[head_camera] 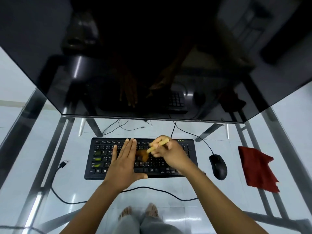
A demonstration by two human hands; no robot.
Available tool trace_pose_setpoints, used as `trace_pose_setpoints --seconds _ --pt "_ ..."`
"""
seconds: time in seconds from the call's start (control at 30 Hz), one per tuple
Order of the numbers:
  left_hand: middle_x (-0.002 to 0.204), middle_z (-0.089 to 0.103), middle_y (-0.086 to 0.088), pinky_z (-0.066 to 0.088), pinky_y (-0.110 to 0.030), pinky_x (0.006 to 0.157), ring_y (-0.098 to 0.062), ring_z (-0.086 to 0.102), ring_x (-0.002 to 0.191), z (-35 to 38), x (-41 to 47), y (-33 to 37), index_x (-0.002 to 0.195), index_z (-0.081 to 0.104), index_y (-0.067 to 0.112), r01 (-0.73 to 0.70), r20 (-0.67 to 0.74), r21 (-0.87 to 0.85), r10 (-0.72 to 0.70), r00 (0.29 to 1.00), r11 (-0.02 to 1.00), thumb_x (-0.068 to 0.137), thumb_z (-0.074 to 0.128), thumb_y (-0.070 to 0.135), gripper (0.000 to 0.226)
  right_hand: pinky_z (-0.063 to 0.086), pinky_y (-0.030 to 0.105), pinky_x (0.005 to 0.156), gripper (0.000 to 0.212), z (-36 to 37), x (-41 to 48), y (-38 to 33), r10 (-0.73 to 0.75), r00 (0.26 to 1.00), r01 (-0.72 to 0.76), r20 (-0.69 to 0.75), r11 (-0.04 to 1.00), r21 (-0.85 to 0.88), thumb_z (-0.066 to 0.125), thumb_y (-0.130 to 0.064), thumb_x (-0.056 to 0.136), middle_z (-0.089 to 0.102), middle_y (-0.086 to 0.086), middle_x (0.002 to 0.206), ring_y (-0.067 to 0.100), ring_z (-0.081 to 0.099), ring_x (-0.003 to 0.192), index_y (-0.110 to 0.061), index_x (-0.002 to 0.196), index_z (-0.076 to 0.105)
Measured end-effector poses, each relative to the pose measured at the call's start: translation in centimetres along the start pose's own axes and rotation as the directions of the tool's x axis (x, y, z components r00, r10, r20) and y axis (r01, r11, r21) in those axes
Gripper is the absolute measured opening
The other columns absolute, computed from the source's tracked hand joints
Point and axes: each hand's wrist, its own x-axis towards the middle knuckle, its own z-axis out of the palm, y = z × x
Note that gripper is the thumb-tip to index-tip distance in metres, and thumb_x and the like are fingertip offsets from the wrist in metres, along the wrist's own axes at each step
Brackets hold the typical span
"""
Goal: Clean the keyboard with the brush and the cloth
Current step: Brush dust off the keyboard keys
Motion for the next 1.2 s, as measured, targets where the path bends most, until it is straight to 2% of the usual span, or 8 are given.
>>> trace_pose_setpoints --seconds 0.33,0.47,0.6,0.73,0.87,1.0,1.1,1.2 --pt "0.156 -0.023 0.004 -0.015 -0.045 0.117 -0.012 -0.026 0.142 0.4 2.1 4.2 0.149 -0.019 0.015 -0.029 -0.007 -0.035 0.029 1.0 0.999 0.071 0.059 0.074 0.125 0.054 0.037 0.084 0.014 -3.5 0.0 2.3 -0.202 0.91 0.147 -0.363 0.974 -0.175 0.055 -0.018 0.095 0.073 -0.007 0.086 0.009 0.069 0.086 -0.023 0.087 0.064" --pt "0.155 -0.026 0.004 -0.015 -0.046 0.117 -0.012 -0.029 0.141 0.9 2.2 5.5 0.148 -0.021 0.015 -0.062 0.023 -0.027 0.063 0.998 0.998 0.071 0.059 0.074 0.126 0.056 0.043 0.088 0.014 -4.2 -0.4 2.5 -0.045 0.994 0.048 -0.104 0.998 0.03 0.053 -0.015 0.098 0.076 0.0 0.085 0.017 0.072 0.084 -0.01 0.095 0.065" --pt "0.157 -0.023 0.001 -0.015 -0.047 0.117 -0.012 -0.03 0.141 1.4 2.0 5.5 0.149 -0.021 0.013 -0.065 0.05 0.033 0.063 0.997 0.997 0.07 0.056 0.077 0.127 0.055 0.034 0.087 0.015 -5.0 -0.5 3.4 -0.154 0.908 0.134 -0.391 0.988 -0.076 0.054 -0.014 0.096 0.073 -0.016 0.084 0.007 0.069 0.084 -0.022 0.086 0.063" --pt "0.158 -0.021 0.001 -0.015 -0.047 0.117 -0.013 -0.027 0.142 1.3 1.9 5.5 0.149 -0.02 0.013 -0.053 0.063 0.089 0.047 0.997 0.995 0.07 0.055 0.078 0.127 0.056 0.039 0.087 0.012 -5.2 -1.0 3.7 -0.055 0.986 0.056 -0.156 0.998 -0.001 0.054 -0.017 0.097 0.075 0.0 0.088 0.019 0.071 0.087 -0.017 0.093 0.066" --pt "0.158 -0.02 0.002 -0.015 -0.047 0.117 -0.013 -0.025 0.143 1.0 2.4 6.1 0.149 -0.018 0.014 -0.064 0.071 0.087 0.058 0.996 0.994 0.07 0.054 0.079 0.126 0.052 0.018 0.078 0.016 -7.0 -1.6 4.1 -0.167 0.88 0.128 -0.445 0.985 -0.118 0.054 -0.015 0.096 0.072 -0.011 0.078 0.004 0.069 0.08 -0.025 0.086 0.061" --pt "0.158 -0.019 0.003 -0.014 -0.044 0.117 -0.011 -0.024 0.143 1.1 2.9 6.4 0.15 -0.016 0.015 -0.101 0.084 0.065 0.095 0.992 0.993 0.071 0.052 0.078 0.122 0.056 0.023 0.076 0.014 -8.0 -2.2 4.6 -0.087 0.971 0.061 -0.224 0.991 -0.122 0.051 -0.017 0.098 0.075 -0.004 0.081 0.01 0.069 0.08 -0.012 0.096 0.064" --pt "0.157 -0.02 0.005 -0.014 -0.043 0.117 -0.01 -0.025 0.142 1.4 2.9 6.4 0.151 -0.014 0.017 -0.097 0.079 0.066 0.092 0.993 0.993 0.07 0.049 0.08 0.121 0.046 0.008 0.068 0.009 -8.9 -2.6 4.9 -0.14 0.881 0.067 -0.452 0.982 -0.174 0.053 -0.018 0.098 0.069 -0.015 0.076 -0.004 0.064 0.073 -0.015 0.092 0.061" --pt "0.157 -0.02 0.007 -0.013 -0.042 0.117 -0.009 -0.025 0.142 1.5 2.9 6.2 0.152 -0.012 0.018 -0.101 0.076 0.075 0.095 0.993 0.992 0.069 0.047 0.082 0.12 0.057 0.025 0.076 0.014 -9.2 -3.1 5.1 -0.081 0.956 0.092 -0.28 0.995 0.028 0.052 -0.02 0.099 0.074 0.001 0.087 0.012 0.07 0.079 -0.009 0.094 0.059"
